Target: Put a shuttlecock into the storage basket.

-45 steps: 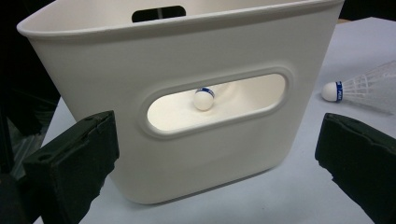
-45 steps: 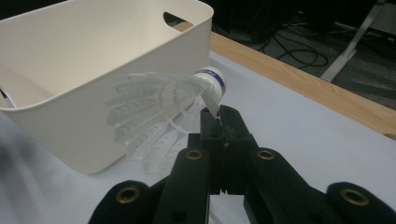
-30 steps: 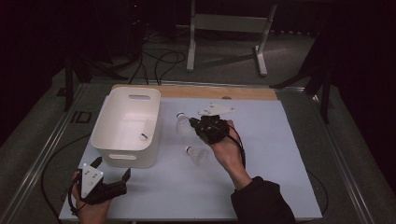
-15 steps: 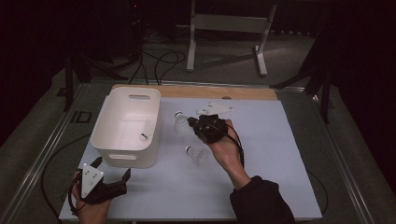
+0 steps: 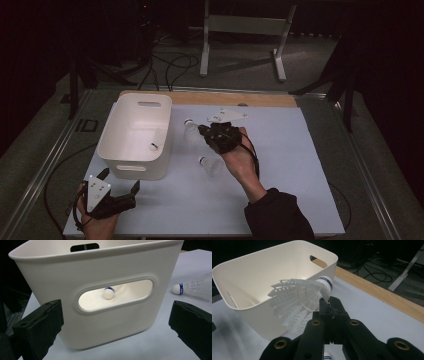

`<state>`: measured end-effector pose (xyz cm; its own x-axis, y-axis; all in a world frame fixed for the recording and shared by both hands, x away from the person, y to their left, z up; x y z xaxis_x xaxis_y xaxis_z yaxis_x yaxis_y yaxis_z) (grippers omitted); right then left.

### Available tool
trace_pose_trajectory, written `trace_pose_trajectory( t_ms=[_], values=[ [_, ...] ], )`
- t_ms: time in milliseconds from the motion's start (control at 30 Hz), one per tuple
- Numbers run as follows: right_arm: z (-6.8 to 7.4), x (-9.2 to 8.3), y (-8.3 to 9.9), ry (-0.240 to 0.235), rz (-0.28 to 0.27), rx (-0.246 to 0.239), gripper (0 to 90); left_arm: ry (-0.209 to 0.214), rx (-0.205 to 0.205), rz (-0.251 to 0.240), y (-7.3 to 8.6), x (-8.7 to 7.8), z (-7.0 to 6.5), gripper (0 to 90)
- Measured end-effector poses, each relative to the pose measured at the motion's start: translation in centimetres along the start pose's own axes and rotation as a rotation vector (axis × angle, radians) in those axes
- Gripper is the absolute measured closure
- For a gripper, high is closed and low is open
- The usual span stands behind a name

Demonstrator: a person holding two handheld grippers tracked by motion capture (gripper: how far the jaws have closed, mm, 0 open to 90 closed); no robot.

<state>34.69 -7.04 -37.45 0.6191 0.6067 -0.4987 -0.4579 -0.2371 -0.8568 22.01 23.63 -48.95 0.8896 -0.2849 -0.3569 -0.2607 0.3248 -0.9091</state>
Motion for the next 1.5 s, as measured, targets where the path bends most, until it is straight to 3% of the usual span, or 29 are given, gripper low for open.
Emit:
trace_pose_trajectory(
  t_ms=[1500],
  values=[
    [1.6,1.0,-1.6,-0.024,-0.01,-0.014,90.0,0.001,0.001,-0.001,0.0,0.0,0.0,0.1]
  ],
)
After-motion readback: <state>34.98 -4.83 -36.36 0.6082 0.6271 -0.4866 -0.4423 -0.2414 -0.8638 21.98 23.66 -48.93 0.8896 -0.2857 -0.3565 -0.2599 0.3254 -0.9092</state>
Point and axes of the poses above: each handheld gripper's, and its own axes: x roughly forward along the jaws, y roughly out of its underside, z roughly to its left, the point moved 2 cm from there along x, roughly forward along the jaws, and after that the axes turned 9 degrees about x, right-handed, at the moved point
